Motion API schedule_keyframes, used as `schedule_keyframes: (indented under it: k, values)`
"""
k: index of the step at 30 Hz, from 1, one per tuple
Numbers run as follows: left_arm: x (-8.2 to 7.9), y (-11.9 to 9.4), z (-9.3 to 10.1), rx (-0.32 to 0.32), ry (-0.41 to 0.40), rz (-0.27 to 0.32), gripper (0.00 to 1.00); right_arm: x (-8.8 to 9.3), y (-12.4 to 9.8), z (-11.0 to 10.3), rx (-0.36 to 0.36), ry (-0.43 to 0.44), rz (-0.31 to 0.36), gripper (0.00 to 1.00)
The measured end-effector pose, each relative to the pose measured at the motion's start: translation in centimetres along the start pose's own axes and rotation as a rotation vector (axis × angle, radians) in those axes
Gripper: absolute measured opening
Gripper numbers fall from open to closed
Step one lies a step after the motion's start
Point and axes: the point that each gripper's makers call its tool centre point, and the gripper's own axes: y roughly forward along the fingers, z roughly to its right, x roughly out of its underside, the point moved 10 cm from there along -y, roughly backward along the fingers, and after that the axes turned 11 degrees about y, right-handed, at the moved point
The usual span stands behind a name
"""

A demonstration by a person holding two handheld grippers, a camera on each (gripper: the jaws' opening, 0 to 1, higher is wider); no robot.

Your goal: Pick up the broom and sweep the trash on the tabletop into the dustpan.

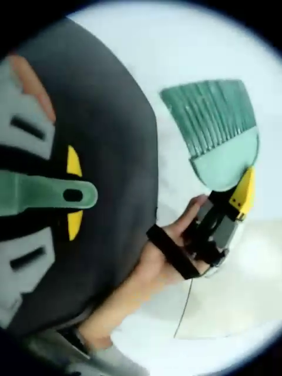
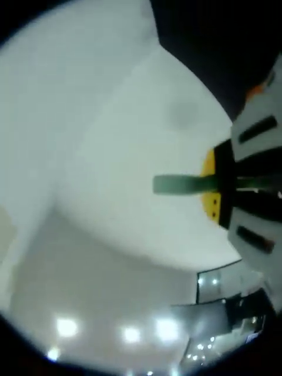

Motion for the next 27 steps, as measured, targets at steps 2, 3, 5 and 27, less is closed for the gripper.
schedule_keyframes:
  k: [2,3,5,27]
  values:
    - [-0.2,-0.1,0.2,-0.004,0.003,-0.002,0.20,0.0,0.0,0.0,0.002,0.003,0.002,0.05]
    - [-0.3,-0.3,0.3,-0.013,0.005,-0.005,0.20,0.0,0.0,0.1,0.002,0.004,0.003,0.05]
    - [-0.5,-0.6,0.3,-0.021,0.001,0.003,0.20,0.0,-0.1,0.1,0.003,0.007,0.005,0.05]
    - [-3.9,-9.5,1.7,-0.142,-0.037,0.095,0.18,0.9,-0.1,-0.5,-0.004,0.007,-0.016,0.05]
